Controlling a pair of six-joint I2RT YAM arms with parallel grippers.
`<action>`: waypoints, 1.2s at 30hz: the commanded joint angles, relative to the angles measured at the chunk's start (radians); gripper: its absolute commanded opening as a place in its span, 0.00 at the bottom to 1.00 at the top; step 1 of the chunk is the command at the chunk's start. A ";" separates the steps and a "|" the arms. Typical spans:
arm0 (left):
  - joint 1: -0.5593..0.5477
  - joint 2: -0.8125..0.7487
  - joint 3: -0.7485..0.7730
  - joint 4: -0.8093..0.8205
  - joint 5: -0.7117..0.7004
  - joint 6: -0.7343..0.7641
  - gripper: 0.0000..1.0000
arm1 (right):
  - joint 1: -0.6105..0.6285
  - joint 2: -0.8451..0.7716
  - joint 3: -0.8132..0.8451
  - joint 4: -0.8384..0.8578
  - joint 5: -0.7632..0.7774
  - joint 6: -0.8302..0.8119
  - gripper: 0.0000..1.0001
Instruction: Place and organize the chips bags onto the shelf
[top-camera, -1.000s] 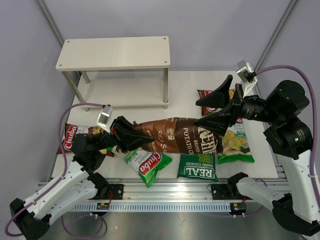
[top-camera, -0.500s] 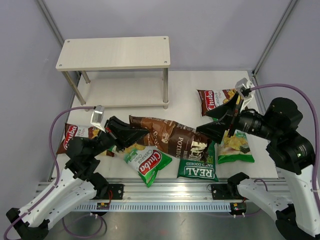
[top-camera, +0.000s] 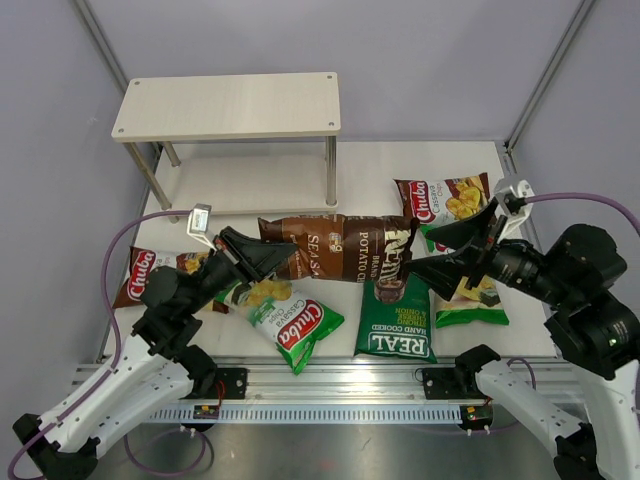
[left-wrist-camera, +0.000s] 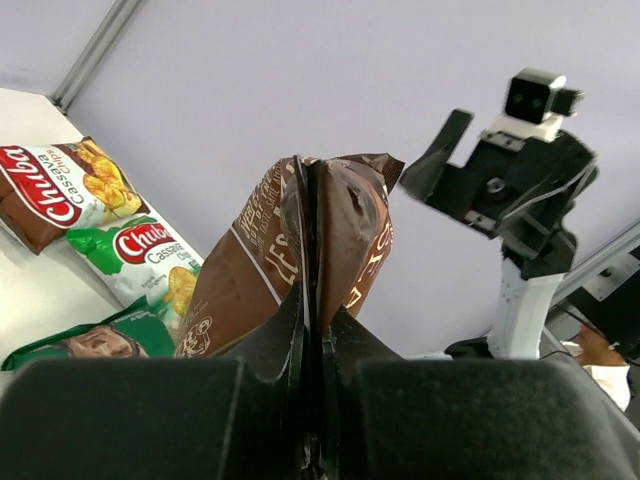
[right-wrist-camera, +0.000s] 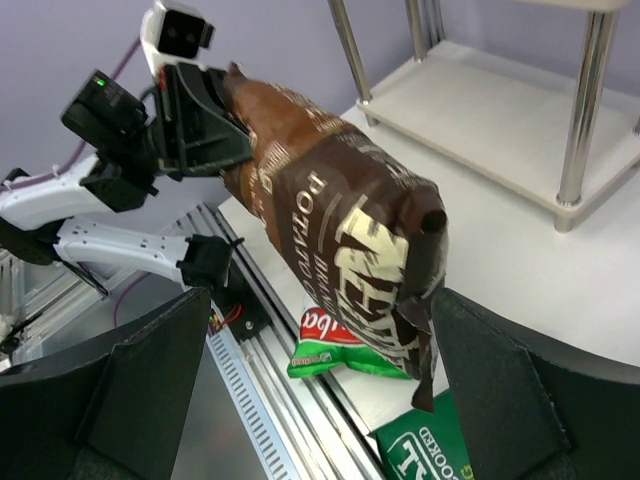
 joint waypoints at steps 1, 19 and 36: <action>-0.001 -0.018 0.039 0.150 -0.024 -0.073 0.00 | 0.004 -0.018 -0.084 0.039 -0.032 0.008 0.99; -0.001 0.038 0.037 0.274 0.058 -0.256 0.00 | 0.004 0.014 -0.219 0.329 -0.270 0.066 0.55; -0.001 0.064 0.068 0.336 0.332 -0.007 0.63 | 0.003 0.013 -0.135 0.493 -0.436 0.279 0.05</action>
